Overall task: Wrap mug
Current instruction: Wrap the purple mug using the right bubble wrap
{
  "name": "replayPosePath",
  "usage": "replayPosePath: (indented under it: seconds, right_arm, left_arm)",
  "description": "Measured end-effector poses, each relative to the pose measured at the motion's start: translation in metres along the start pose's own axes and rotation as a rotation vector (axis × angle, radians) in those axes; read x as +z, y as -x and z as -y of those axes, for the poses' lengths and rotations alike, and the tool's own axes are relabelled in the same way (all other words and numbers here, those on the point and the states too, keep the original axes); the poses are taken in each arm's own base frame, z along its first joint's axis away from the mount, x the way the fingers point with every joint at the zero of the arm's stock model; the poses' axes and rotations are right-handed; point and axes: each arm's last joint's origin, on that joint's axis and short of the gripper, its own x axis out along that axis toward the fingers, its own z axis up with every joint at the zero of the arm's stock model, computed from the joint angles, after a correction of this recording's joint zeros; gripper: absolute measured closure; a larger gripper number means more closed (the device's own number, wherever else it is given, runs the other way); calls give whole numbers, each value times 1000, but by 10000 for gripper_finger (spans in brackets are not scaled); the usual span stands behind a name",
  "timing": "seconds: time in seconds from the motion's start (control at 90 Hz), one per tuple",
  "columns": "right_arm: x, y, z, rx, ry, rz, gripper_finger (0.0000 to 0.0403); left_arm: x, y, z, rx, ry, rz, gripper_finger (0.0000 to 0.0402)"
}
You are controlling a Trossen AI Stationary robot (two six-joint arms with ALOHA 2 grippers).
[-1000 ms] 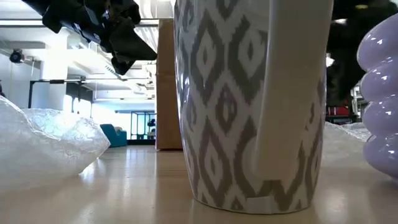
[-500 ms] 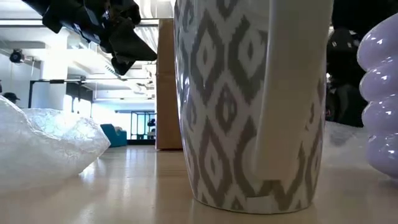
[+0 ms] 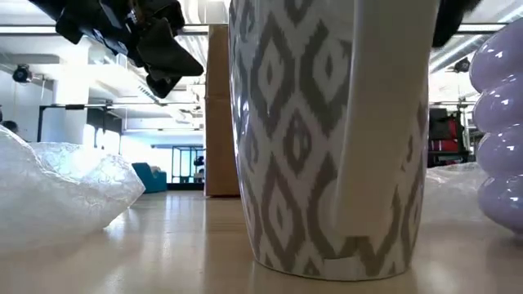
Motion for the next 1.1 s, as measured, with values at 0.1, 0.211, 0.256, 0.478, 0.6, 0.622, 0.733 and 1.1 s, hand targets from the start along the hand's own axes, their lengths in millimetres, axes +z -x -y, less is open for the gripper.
replayPosePath:
  seconds: [0.1, 0.211, 0.256, 0.478, 0.6, 0.622, 0.733, 1.1]
  right_arm:
    - [1, -2, -20, -28, 5, 21, 307]
    - [-5, -15, -32, -95, 2, -43, 254]
    - [-11, -22, -31, -148, -6, -117, 235]
    - [-21, -65, -16, -359, -34, -346, 178]
    - [-18, -80, -14, -350, -10, -369, 168]
    - [-18, -83, -14, -353, -9, -372, 168]
    - [-22, -98, -8, -382, -15, -424, 184]
    - [-9, -63, -22, -310, -3, -380, 381]
  left_arm:
    - [-1, 0, 0, 2, 0, -9, 402]
    - [-2, 0, -1, 5, 0, -21, 402]
    - [-3, 0, -1, 6, 1, -25, 402]
    - [-3, 0, -1, 5, -7, -24, 402]
    - [-3, 0, 0, 4, -7, -24, 402]
    - [-3, 0, 0, 4, -7, -24, 402]
    - [-3, 0, 0, 3, -7, -24, 402]
    - [-2, 0, 0, 3, -5, -21, 402]
